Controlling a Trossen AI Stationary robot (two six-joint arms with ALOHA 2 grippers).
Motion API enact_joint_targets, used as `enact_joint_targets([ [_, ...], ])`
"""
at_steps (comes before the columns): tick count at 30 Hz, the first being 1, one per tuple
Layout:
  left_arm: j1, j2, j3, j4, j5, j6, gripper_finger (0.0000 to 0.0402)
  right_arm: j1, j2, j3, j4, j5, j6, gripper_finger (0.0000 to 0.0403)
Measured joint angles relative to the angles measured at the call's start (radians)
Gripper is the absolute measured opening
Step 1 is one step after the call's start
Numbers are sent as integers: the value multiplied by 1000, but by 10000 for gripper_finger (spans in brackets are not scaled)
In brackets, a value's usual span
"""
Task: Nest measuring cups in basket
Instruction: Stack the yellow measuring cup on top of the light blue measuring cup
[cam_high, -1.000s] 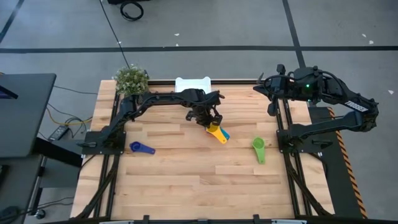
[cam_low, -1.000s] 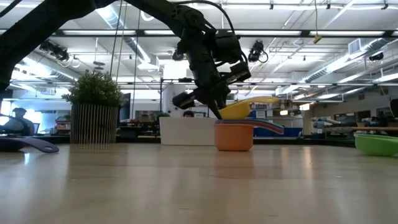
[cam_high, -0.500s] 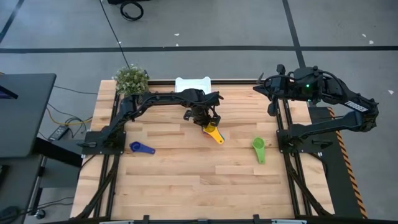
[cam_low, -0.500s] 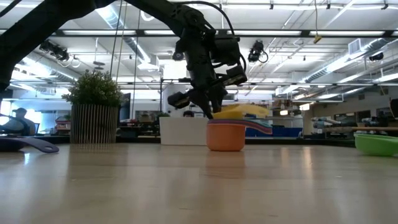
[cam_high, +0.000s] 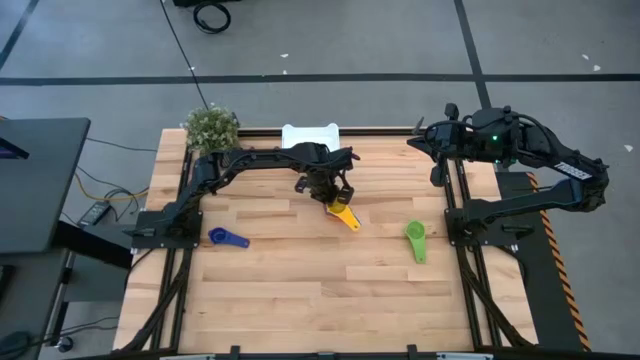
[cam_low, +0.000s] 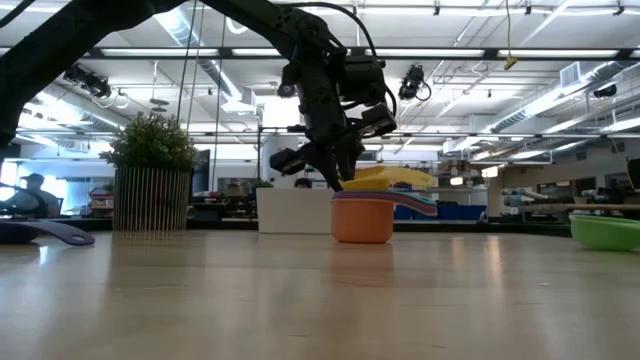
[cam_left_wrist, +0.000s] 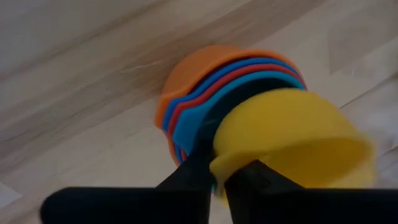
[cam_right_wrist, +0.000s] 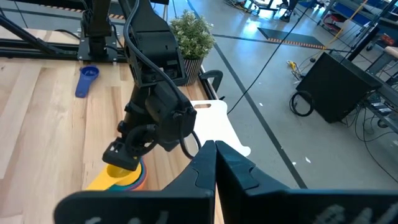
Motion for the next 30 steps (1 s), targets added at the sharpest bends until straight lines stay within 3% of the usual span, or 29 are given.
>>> enact_joint_targets([
  [3, 0, 0, 0, -13, 2, 1, 12, 0, 0, 0, 0, 0, 0, 9],
  [13, -6, -37, 29, -94, -21, -29, 12, 0, 0, 0, 0, 0, 0, 9],
  [19, -7, -45, 77, -230, -27, -78, 12, 0, 0, 0, -3, 2, 0, 9],
  [30, -19, -43, 77, -221, -38, -157, 12, 0, 0, 0, -5, 2, -7, 9],
])
